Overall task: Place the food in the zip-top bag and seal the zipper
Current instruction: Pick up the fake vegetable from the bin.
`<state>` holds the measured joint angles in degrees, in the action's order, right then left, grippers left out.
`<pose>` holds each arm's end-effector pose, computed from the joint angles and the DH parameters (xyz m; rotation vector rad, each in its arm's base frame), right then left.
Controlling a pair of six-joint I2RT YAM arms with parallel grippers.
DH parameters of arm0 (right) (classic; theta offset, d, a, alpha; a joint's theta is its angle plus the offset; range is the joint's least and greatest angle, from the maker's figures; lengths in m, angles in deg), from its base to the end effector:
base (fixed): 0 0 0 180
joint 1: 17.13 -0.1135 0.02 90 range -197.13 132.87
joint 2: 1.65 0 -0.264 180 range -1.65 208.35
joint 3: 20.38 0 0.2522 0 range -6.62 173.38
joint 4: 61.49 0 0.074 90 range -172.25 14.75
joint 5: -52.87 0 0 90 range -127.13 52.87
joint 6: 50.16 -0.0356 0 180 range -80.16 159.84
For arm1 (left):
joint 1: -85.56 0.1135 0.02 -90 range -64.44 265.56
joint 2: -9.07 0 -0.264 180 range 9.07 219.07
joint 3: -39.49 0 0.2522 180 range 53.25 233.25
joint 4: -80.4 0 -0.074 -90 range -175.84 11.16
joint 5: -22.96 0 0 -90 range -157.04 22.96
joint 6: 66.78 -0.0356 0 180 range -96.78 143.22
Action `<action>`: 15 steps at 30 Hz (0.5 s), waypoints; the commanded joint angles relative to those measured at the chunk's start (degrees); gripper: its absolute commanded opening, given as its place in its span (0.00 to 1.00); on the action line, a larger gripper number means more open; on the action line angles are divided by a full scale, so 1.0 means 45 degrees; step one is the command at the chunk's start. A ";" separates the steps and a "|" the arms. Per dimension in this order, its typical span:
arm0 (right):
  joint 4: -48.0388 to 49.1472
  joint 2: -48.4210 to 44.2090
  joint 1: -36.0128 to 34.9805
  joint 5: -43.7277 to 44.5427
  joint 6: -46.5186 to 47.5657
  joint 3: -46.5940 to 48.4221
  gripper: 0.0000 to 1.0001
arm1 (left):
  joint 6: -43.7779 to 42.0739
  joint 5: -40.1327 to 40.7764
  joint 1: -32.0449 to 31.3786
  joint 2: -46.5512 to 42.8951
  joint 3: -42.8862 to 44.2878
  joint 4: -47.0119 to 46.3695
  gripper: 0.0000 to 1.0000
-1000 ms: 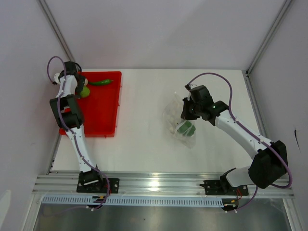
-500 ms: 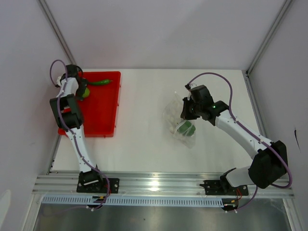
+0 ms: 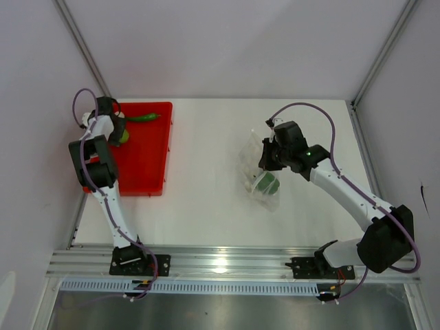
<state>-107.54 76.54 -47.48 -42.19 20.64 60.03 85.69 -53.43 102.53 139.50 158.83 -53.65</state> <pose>0.2547 0.1527 0.3059 -0.2774 2.3779 0.5236 0.4737 0.1533 0.1748 -1.6807 1.8836 -0.0110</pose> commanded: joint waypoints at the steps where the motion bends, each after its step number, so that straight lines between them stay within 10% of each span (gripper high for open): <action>1: 0.0184 -0.0423 0.0045 -0.0145 0.0068 0.0071 0.00 | -0.0154 0.0336 -0.0236 -0.1560 -0.0843 -0.0686 0.23; 15: -0.0695 0.0065 0.0006 0.0226 -0.0303 0.0696 0.00 | -0.0934 -0.0697 -0.1680 -0.7042 -0.6127 -0.3222 0.00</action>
<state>-109.51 76.57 -47.48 -42.13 20.16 60.44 83.14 -54.07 96.98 116.90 138.00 -62.16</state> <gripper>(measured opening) 0.003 0.747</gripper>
